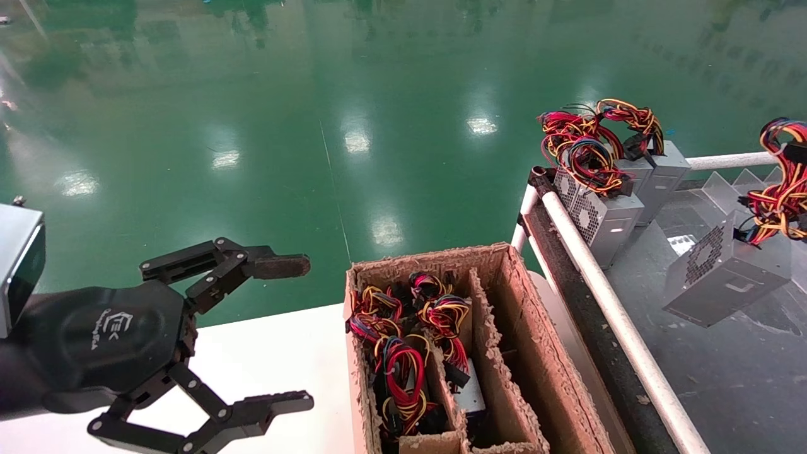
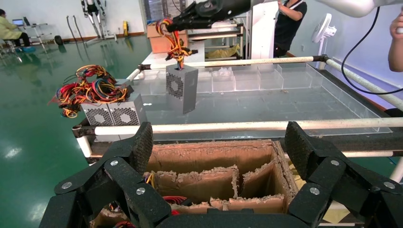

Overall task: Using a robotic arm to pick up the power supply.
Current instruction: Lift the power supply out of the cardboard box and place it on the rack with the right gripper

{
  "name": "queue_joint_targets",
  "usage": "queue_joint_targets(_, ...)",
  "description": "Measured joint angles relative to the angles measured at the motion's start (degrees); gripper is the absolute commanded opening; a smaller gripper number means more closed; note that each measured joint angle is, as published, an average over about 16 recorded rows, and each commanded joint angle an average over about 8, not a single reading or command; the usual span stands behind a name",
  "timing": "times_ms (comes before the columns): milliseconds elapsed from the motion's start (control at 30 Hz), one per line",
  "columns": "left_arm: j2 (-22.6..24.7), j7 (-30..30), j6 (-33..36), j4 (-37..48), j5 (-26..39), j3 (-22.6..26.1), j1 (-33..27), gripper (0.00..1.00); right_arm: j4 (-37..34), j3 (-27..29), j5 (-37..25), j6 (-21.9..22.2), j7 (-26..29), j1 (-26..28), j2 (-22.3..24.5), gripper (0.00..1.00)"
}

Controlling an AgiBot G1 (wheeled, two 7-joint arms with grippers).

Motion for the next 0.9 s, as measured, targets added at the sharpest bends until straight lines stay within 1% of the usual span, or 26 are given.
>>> queue_joint_targets(200, 0.00, 0.00, 0.00, 0.00, 0.00, 0.01, 0.00, 1.00, -5.45, -2.21, -4.08, 1.61, -1.66, 4.35, -3.63, 0.00)
queue_joint_targets(600, -0.01, 0.01, -0.01, 0.00, -0.01, 0.02, 0.00, 1.00, -17.57, -7.45, -12.85, 1.72, -4.92, 17.80, -11.23, 0.00)
queue_joint_targets(900, -0.01, 0.01, -0.01, 0.00, -0.02, 0.03, -0.01, 1.00, -26.20, -10.51, -18.20, 2.29, -8.31, 26.01, -15.01, 0.00)
